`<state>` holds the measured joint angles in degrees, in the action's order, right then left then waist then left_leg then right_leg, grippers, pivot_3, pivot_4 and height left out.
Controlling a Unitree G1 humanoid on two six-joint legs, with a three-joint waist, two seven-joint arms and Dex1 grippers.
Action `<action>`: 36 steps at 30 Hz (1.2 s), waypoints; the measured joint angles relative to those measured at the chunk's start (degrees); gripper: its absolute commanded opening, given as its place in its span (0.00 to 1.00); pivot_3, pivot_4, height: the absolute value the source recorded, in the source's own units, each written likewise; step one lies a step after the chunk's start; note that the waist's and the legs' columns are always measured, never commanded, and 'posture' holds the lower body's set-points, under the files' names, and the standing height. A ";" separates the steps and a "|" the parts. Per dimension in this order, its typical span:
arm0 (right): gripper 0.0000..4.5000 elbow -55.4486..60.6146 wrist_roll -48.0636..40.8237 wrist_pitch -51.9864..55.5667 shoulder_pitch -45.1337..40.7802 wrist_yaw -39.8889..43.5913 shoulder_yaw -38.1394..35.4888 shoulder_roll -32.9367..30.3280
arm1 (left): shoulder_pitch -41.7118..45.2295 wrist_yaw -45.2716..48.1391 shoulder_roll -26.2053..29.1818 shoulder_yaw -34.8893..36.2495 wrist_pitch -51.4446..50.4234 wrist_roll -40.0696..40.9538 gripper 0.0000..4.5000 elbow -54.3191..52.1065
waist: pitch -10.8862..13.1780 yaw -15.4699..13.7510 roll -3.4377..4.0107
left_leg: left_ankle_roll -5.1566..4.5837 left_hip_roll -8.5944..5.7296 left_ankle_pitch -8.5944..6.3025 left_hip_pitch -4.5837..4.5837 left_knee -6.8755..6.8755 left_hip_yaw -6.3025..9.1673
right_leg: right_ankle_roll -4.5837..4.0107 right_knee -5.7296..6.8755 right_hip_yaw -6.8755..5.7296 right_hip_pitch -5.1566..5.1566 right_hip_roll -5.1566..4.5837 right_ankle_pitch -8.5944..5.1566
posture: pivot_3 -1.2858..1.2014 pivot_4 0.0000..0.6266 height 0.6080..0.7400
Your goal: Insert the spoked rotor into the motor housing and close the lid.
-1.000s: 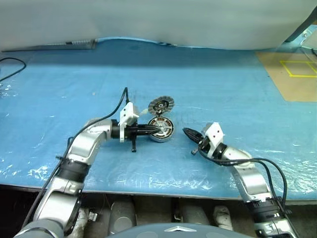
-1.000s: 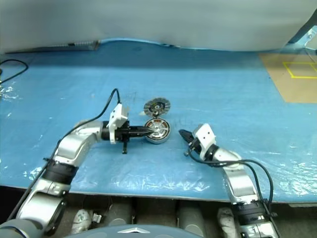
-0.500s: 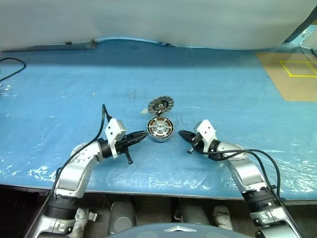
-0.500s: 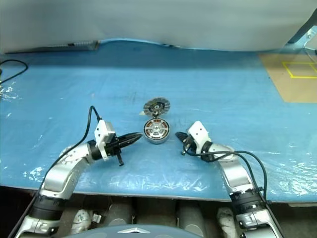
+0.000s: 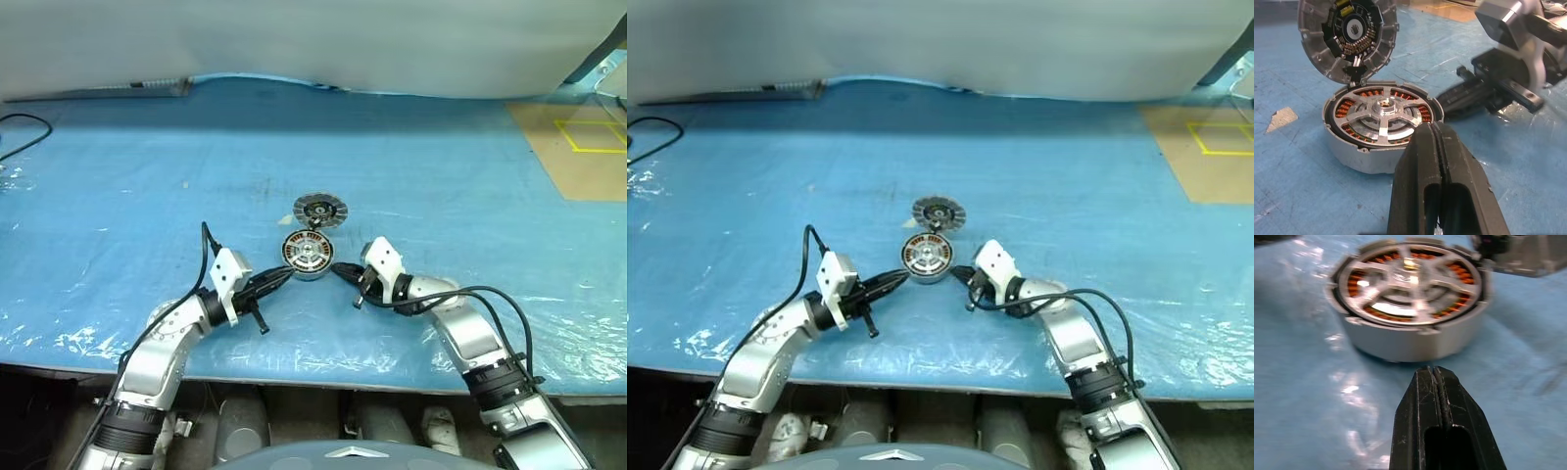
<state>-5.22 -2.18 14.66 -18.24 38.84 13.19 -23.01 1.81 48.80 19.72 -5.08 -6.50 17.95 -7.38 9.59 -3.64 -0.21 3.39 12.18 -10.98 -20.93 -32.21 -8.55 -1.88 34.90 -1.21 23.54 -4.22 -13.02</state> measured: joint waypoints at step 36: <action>0.00 -13.80 -10.92 -3.01 -16.31 17.26 -5.77 7.95 | 4.77 -1.83 -1.05 1.23 8.46 -0.99 0.01 11.33 | -0.01 1.22 0.02 | -0.37 0.16 -0.02 -0.23 -0.49 -0.04 | -0.16 0.78 0.05 0.39 0.04 -0.05 | 0.52 0.24 1.00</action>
<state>-19.02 -13.10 11.66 -34.55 56.10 7.42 -15.06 6.58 46.97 18.68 -3.85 1.96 16.96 3.95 9.58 -2.43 -0.20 3.01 12.35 -11.00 -21.16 -32.71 -8.59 -2.03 35.68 -1.17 23.93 -4.18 -13.07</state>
